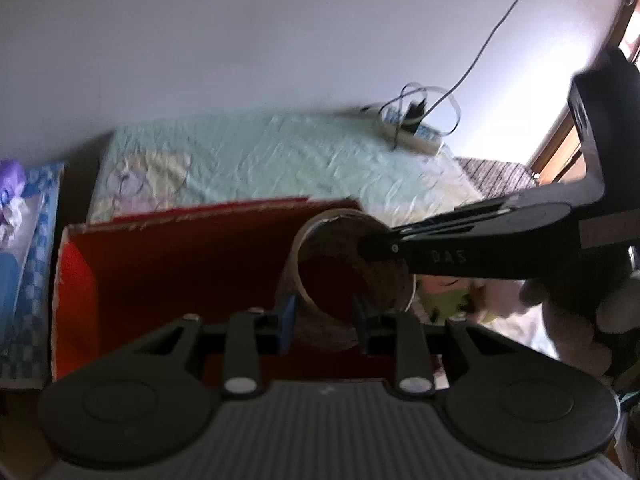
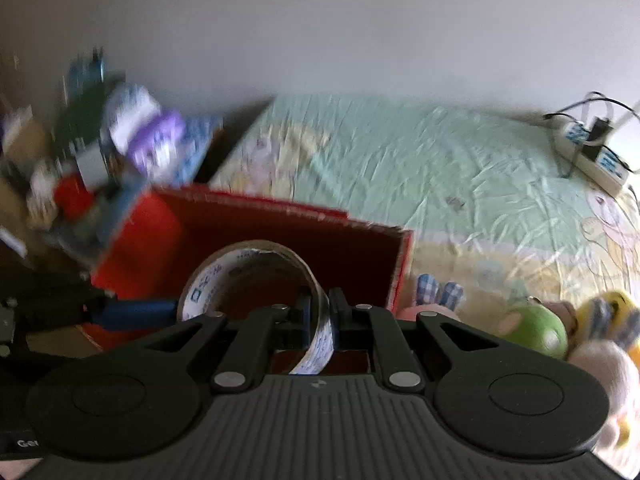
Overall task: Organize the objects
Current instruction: 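Carry the tape roll into the red box and open the right gripper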
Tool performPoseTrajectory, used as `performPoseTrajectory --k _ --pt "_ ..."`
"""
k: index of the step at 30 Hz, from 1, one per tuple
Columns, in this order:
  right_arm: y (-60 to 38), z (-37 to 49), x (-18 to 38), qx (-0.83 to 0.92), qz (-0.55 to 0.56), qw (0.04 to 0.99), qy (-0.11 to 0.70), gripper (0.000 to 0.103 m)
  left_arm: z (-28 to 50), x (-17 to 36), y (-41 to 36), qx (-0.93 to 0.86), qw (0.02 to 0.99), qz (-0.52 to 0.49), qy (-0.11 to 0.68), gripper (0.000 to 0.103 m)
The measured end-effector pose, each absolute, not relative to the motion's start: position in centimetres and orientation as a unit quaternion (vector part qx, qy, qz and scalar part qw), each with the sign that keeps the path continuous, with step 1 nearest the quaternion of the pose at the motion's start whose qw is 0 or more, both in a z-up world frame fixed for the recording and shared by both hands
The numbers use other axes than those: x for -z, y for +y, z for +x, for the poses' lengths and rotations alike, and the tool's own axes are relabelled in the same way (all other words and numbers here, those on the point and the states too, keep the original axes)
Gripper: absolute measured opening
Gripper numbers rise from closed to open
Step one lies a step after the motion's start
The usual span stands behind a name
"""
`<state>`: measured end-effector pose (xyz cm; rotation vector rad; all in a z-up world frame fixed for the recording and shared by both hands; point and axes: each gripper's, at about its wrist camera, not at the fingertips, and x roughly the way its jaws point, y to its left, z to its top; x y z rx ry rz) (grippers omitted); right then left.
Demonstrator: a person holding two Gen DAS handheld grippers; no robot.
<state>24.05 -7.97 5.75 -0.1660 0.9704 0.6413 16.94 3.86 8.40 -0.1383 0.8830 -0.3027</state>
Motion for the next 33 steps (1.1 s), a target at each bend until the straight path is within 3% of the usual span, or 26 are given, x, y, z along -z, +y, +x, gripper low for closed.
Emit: performPoseTrajectory --k 9,20,25,28,33 --pt "-2.1 26.2 -1.5 -0.301 -0.220 0.783 0.497 0.011 20.6 -2.6 6.1 0.159 0.854 -0.070 0.491 0.030" --pt "-0.1 27.4 1.2 -0.288 -0.307 0.752 0.507 0.012 20.7 -1.6 8.2 0.142 0.850 -0.062 0.503 0.030" --pt "-0.7 28.3 0.8 -0.272 -0.291 0.767 0.504 0.019 20.7 -1.7 8.8 0.100 0.855 -0.041 0.507 0.032" --pt "-1.5 28.2 -0.8 -0.273 -0.262 0.786 0.489 0.034 21.0 -1.2 9.0 0.074 0.850 -0.039 0.521 0.032" --pt "-2.8 27.6 -2.1 -0.317 -0.160 0.769 0.532 0.032 21.3 -0.7 9.3 0.024 0.851 -0.023 0.525 0.034"
